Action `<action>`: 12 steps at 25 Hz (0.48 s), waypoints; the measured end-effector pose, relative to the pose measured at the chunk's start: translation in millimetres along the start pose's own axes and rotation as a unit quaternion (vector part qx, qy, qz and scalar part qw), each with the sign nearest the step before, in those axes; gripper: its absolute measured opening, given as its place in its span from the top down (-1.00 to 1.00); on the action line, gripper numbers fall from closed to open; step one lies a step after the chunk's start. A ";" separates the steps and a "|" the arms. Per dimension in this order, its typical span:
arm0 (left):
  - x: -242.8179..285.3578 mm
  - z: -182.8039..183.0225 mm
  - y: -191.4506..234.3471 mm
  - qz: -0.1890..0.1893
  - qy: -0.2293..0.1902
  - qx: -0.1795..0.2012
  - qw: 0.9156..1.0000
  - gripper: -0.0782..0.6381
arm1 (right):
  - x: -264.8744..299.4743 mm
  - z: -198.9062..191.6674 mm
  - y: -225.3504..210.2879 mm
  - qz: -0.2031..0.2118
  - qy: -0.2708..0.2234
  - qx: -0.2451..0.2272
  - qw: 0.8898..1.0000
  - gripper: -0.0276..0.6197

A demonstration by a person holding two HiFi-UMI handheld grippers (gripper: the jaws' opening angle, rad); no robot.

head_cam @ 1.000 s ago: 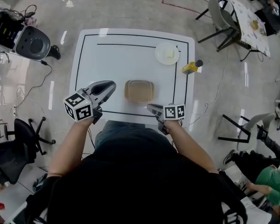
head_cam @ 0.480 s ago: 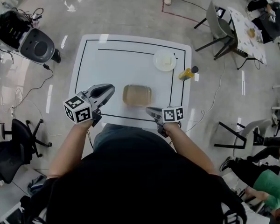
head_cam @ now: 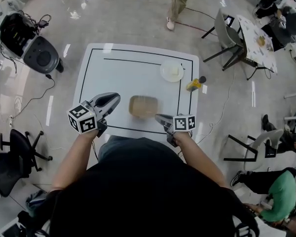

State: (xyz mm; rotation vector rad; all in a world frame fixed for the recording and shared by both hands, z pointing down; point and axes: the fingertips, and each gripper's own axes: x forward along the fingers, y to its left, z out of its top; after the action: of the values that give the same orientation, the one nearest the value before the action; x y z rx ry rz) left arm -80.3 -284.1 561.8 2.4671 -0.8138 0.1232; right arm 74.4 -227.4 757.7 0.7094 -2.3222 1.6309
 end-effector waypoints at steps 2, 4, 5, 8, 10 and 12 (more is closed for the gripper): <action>-3.2 2.1 0.4 0.001 -0.002 0.001 1.000 0.64 | -2.8 6.9 5.0 0.001 -0.006 -0.005 1.000 0.78; -6.4 4.2 0.8 0.002 -0.006 0.001 1.000 0.64 | -6.6 15.9 9.4 0.001 -0.016 -0.010 1.000 0.78; -7.9 5.5 1.3 0.003 -0.009 0.001 1.000 0.64 | -8.8 21.3 11.4 0.000 -0.022 -0.014 1.000 0.78; -11.9 10.6 2.8 0.002 -0.014 0.001 1.000 0.64 | -17.0 39.9 18.4 -0.004 -0.038 -0.027 0.999 0.78; -13.5 13.3 3.0 0.003 -0.016 0.000 1.000 0.64 | -23.6 51.8 23.0 -0.006 -0.047 -0.037 0.998 0.78; -13.5 15.4 3.0 0.004 -0.018 0.000 1.000 0.64 | -30.7 63.1 26.0 -0.009 -0.054 -0.044 0.998 0.78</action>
State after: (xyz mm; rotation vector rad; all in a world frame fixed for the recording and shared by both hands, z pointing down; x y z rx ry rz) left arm -94.2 -287.0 546.8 2.4720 -0.8384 0.0814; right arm 93.9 -270.9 700.0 0.8147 -2.4385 1.5074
